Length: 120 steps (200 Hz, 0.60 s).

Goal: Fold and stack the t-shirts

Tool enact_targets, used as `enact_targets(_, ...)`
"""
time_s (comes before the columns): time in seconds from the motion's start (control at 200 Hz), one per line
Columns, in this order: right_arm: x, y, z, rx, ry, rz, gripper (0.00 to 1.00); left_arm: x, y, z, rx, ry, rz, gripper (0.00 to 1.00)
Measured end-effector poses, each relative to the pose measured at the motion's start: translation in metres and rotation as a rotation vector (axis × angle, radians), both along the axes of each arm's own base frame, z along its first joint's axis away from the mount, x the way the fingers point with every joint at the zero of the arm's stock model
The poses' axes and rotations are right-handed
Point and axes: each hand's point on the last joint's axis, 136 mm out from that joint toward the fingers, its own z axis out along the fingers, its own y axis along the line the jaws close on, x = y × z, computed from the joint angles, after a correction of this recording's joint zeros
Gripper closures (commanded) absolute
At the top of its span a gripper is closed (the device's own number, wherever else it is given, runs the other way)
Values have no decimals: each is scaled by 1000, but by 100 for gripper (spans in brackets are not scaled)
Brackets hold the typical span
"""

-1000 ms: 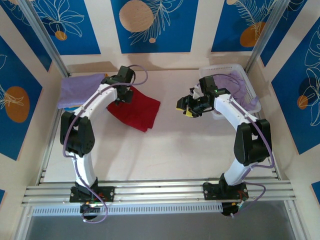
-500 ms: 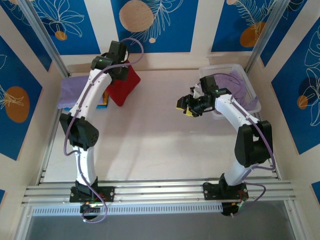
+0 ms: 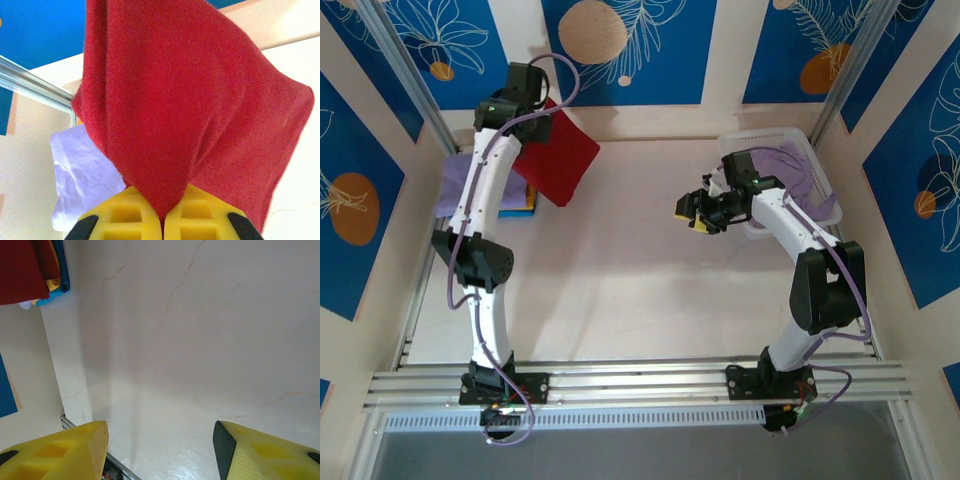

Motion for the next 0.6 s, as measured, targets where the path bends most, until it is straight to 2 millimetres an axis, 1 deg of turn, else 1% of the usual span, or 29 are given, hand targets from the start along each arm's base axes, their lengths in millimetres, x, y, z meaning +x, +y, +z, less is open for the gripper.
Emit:
enact_targets(0.27,-1,1,1,0,1,3,41,3,32,4,1,-8,52,100)
enact_targets(0.45,-2,7,6,1,-5,18,41,4,47,5,-1,-13,81,100)
enact_targets(0.6,-1,12,10,3,-15,30,40,4,54,5,-1,-14,94,100)
